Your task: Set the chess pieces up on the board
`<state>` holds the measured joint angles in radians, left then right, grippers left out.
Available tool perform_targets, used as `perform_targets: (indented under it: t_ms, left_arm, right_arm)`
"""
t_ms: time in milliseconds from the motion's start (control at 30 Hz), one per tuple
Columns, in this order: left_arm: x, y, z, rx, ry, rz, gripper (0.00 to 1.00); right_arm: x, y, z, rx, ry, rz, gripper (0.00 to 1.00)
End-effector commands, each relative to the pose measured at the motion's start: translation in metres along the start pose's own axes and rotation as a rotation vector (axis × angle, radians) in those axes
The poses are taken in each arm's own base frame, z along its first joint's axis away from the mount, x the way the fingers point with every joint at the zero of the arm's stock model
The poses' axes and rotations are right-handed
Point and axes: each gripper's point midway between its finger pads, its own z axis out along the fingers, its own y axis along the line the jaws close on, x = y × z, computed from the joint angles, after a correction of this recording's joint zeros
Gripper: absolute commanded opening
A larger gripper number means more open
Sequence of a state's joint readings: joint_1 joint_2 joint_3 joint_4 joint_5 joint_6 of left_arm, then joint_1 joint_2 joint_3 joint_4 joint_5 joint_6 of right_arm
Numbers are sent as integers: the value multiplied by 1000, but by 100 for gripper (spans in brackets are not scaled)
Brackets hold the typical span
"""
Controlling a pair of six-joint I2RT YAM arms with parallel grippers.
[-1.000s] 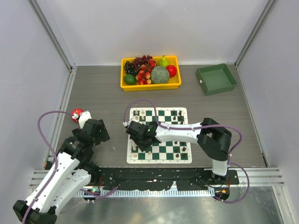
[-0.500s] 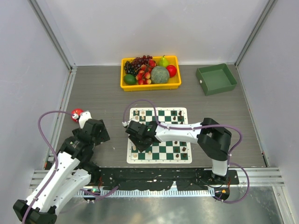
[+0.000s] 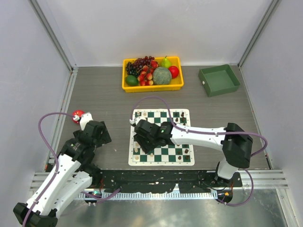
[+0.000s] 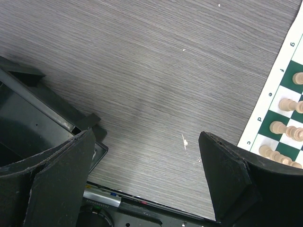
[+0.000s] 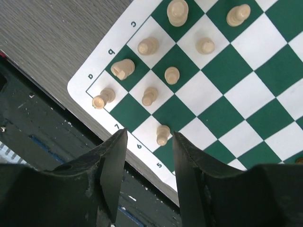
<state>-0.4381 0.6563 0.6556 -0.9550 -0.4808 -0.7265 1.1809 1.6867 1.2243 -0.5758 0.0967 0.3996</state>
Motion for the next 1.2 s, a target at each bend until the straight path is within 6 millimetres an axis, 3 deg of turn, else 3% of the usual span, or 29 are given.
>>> perform_targets:
  t_ms: [0,367,933,1167]
  left_arm:
    - [-8,-6,-1,19,-27,-38,99]
    - [-9,-5,-2,19,-29,-41,99]
    - [-8,-5,0,21,-37,-41,99]
    - [-5,-9,2,36,-24,-42,99]
  right_arm:
    - [3,-2,-8,-2,-25,26,49]
    - [25,-5,8,12,63,17,47]
    - [43,-8,18,18,136,-3,34]
    - [47,-8,21,15,158,-7,34]
